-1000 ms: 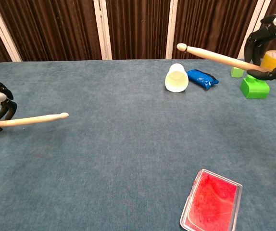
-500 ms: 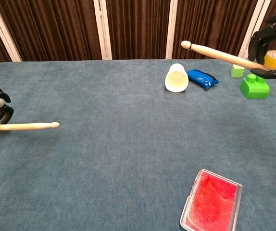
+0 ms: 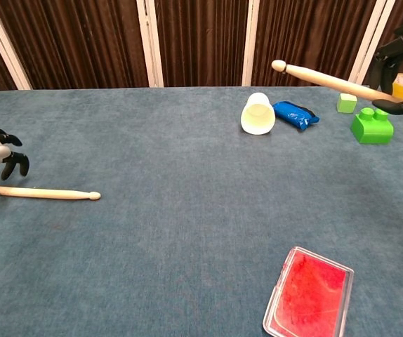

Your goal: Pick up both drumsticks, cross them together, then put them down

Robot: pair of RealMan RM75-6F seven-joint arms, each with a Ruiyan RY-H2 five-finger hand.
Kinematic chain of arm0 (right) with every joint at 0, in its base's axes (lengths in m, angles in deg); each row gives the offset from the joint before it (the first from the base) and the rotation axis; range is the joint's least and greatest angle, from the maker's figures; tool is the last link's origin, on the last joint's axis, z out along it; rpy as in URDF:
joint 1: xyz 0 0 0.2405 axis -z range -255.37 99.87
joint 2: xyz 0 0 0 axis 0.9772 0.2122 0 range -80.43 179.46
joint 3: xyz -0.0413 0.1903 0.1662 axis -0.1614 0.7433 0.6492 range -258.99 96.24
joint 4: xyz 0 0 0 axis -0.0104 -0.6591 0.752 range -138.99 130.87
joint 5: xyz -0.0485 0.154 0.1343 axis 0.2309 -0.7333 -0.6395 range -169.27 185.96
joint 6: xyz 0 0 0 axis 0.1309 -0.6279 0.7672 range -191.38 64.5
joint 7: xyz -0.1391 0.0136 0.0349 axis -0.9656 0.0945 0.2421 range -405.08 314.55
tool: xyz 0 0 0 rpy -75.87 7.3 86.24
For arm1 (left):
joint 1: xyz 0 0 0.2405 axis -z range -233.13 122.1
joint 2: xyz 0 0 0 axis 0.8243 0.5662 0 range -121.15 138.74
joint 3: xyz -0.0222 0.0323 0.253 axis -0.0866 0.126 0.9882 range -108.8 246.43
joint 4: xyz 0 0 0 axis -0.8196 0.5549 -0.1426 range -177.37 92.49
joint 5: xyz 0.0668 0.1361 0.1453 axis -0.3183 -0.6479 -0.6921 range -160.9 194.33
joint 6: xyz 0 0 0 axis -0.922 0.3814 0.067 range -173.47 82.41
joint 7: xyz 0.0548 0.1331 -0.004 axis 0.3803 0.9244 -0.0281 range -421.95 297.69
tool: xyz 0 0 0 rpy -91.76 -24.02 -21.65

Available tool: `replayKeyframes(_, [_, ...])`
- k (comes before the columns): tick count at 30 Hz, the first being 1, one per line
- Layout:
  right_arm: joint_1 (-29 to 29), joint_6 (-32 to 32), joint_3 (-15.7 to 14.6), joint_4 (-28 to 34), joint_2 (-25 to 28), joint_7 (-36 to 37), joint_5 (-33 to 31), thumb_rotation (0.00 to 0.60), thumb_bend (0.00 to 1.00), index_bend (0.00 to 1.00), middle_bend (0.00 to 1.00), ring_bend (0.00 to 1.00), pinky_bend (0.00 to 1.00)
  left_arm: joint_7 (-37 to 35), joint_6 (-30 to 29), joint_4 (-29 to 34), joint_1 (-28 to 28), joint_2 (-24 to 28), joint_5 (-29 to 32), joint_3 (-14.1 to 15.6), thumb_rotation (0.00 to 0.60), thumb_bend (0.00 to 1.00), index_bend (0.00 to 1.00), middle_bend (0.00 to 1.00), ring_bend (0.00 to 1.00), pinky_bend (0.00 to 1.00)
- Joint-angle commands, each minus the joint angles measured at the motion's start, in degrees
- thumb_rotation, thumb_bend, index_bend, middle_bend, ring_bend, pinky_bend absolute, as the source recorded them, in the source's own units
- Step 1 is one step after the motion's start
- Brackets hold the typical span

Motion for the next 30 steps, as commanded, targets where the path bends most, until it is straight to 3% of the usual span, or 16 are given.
replayKeyframes(1, [0.05, 0.19, 0.03, -0.1, -0.01, -0.15, -0.05, 0.6, 0.46, 0.75, 0.64, 0.44, 0.01, 2.33, 0.71, 3.05, -0.05, 2.0, 1.67, -0.92, 0.6, 0.43, 0.28, 0.35, 0.06, 0.07])
replayKeyframes(7, [-0.11, 0.95, -0.05, -1.03, -0.78, -1.14, -0.04, 0.6, 0.46, 0.75, 0.64, 0.44, 0.01, 3.35, -1.07, 12.22, -0.46, 8.15, 3.37, -2.89, 0.6, 0.43, 0.25, 0.29, 0.02, 0.05])
replayKeyframes(13, [-0.8, 1.08, -1.03, -4.77, -3.07, -2.59, 2.12, 0.6, 0.45, 0.75, 0.64, 0.44, 0.01, -2.81, -6.79, 23.58, -1.64, 16.27, 5.02, -7.98, 0.6, 0.43, 0.24, 0.28, 0.01, 0.05])
replayKeyframes(18, [-1.55, 1.27, -3.63, -9.49, -5.81, -6.41, 6.04, 0.6, 0.45, 0.75, 0.64, 0.44, 0.01, -5.84, -10.8, 30.8, -2.81, 22.91, 5.29, -10.99, 0.6, 0.43, 0.24, 0.28, 0.01, 0.05])
replayKeyframes(30, [-2.1, 3.72, -6.51, -17.85, -13.15, -6.57, 8.19, 0.6, 0.46, 0.75, 0.64, 0.44, 0.01, -10.44, -12.53, 36.85, -3.95, 28.89, 6.95, -13.29, 0.6, 0.43, 0.21, 0.28, 0.01, 0.05])
